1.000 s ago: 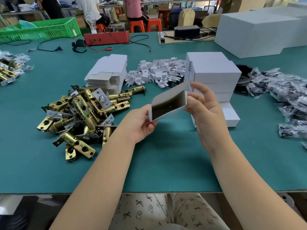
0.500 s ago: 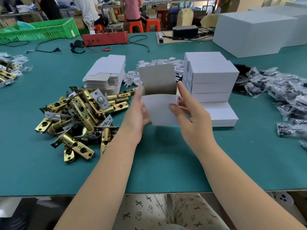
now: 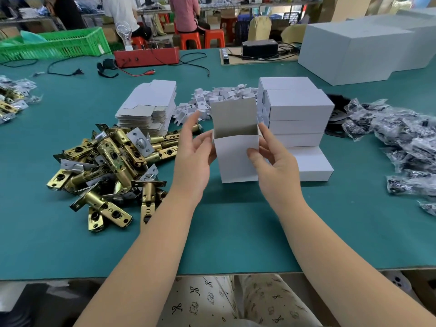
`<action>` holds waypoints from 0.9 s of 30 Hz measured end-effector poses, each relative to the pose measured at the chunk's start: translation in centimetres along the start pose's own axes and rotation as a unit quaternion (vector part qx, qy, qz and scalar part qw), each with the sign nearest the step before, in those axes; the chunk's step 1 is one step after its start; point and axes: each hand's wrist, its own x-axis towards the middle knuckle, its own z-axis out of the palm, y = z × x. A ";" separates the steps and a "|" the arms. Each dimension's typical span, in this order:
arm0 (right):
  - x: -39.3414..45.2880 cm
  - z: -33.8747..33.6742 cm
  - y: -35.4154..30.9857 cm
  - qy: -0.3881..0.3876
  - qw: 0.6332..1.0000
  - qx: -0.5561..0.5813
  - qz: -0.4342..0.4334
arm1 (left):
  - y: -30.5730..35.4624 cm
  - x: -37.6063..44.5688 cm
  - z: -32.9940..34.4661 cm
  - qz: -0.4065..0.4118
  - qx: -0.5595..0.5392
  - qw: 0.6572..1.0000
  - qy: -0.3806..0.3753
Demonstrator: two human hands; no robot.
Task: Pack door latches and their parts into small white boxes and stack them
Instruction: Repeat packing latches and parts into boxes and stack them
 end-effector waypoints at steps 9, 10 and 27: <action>-0.5 0.2 -0.4 0.001 1.000 0.028 -0.011 | 0.4 -1.0 -0.6 0.190 0.132 0.973 0.001; -0.6 0.2 -0.4 -0.002 0.999 0.033 -0.011 | 0.5 -1.1 -0.8 0.203 0.147 0.968 -0.015; -0.3 0.2 -0.4 -0.035 0.991 -0.086 -0.097 | 0.9 -0.6 -0.8 0.147 0.384 0.910 -0.060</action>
